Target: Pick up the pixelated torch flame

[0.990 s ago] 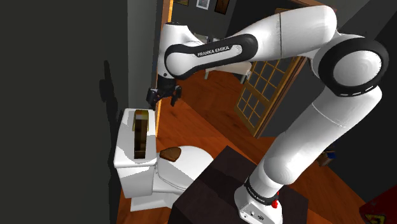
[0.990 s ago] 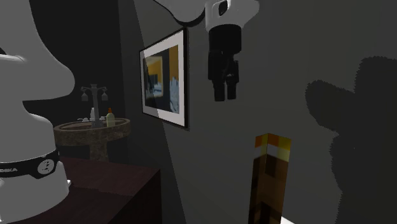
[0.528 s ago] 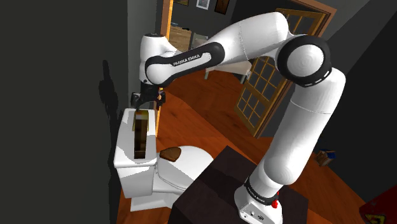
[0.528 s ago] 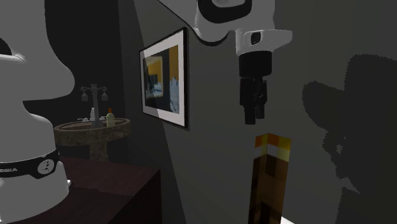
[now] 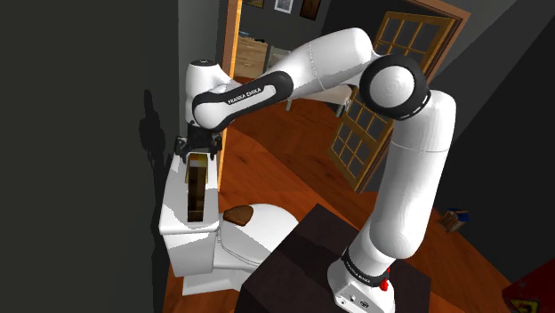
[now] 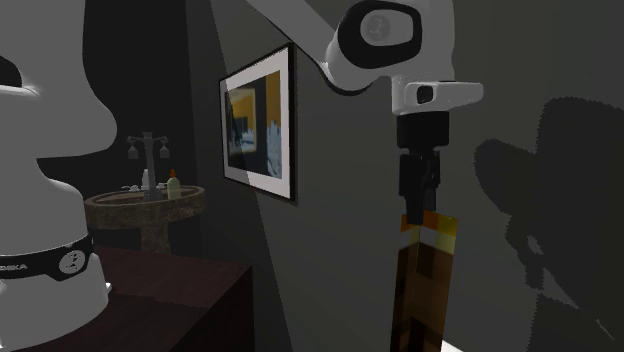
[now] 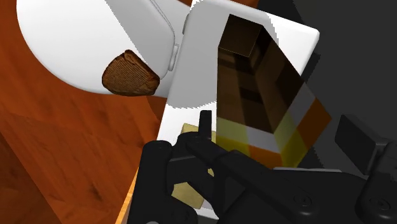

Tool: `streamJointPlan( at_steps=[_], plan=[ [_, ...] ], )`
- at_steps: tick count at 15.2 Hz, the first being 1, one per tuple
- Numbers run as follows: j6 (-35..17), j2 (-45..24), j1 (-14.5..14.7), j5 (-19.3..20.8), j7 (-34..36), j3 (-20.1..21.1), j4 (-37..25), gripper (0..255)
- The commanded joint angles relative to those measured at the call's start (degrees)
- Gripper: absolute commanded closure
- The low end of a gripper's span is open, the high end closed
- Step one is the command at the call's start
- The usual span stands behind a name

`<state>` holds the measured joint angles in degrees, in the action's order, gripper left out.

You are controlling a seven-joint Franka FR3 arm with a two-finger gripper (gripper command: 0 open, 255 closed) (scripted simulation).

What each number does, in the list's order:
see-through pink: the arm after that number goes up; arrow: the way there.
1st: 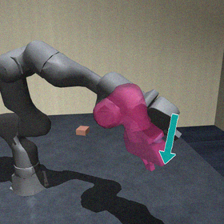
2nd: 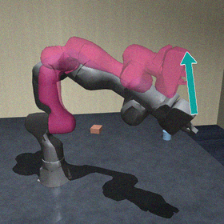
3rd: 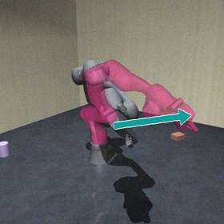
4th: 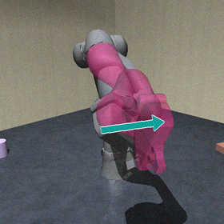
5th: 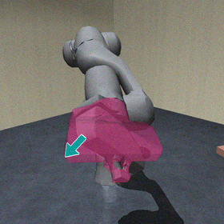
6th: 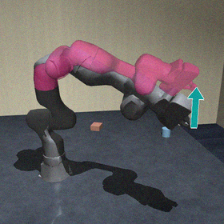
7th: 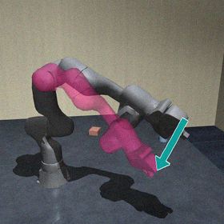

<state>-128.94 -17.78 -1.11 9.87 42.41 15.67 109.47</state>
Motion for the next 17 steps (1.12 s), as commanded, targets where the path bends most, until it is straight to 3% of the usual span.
streamJointPlan(
  at_steps=[1,4,5,17],
  plan=[
    [-1.3,-0.9,0.2,0.5,0.5,-0.1,0.4,0],
    [-2.3,-1.6,0.3,0.8,0.7,-0.3,0.8,0],
    [-2.4,-1.6,0.3,0.8,0.7,-0.3,0.8,255],
    [-0.4,-0.3,0.1,0.2,0.3,0.0,0.1,255]
  ],
)
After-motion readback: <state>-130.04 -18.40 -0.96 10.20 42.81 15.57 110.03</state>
